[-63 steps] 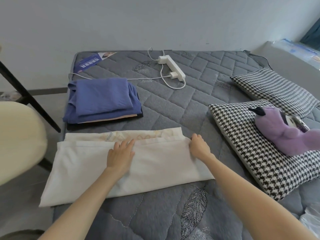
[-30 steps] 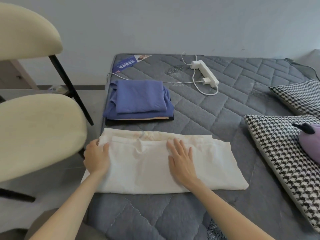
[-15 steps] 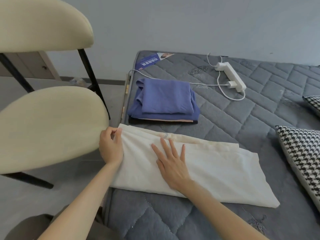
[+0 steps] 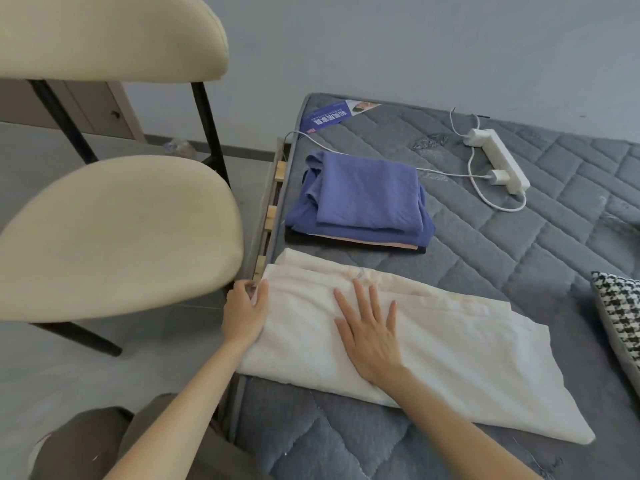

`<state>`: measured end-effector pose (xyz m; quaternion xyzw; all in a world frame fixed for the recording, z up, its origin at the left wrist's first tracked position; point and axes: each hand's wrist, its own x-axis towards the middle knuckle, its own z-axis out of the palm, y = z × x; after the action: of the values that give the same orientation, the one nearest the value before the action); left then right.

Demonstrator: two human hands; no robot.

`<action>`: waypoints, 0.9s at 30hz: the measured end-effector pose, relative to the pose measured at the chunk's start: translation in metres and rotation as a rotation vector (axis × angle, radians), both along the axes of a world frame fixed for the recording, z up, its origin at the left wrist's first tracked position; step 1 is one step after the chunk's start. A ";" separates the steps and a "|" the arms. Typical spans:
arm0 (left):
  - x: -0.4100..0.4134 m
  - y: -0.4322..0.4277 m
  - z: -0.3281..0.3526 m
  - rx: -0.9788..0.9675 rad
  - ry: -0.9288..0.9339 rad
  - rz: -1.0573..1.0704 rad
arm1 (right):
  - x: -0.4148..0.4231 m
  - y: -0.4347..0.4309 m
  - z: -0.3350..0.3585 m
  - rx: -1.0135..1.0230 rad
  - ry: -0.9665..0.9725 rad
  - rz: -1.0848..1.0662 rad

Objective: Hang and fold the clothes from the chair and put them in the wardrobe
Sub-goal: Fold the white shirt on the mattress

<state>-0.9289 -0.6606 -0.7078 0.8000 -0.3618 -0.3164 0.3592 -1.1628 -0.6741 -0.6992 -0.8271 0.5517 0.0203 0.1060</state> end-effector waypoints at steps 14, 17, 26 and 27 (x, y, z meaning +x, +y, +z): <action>0.001 0.071 0.021 0.189 0.028 -0.260 | 0.086 -0.079 0.048 0.137 0.038 0.132; 0.003 0.073 0.024 0.186 0.050 -0.226 | 0.098 -0.093 0.056 0.234 0.048 0.119; 0.016 0.075 0.037 0.173 0.394 -0.214 | 0.118 -0.096 0.075 0.097 0.178 0.211; 0.018 0.076 0.042 0.157 0.408 -0.207 | 0.121 -0.096 0.078 0.084 0.164 0.209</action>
<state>-0.9111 -0.5850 -0.6661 0.7038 -0.3361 -0.5335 0.3272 -1.0419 -0.7703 -0.6217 -0.8704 0.4680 0.1218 0.0925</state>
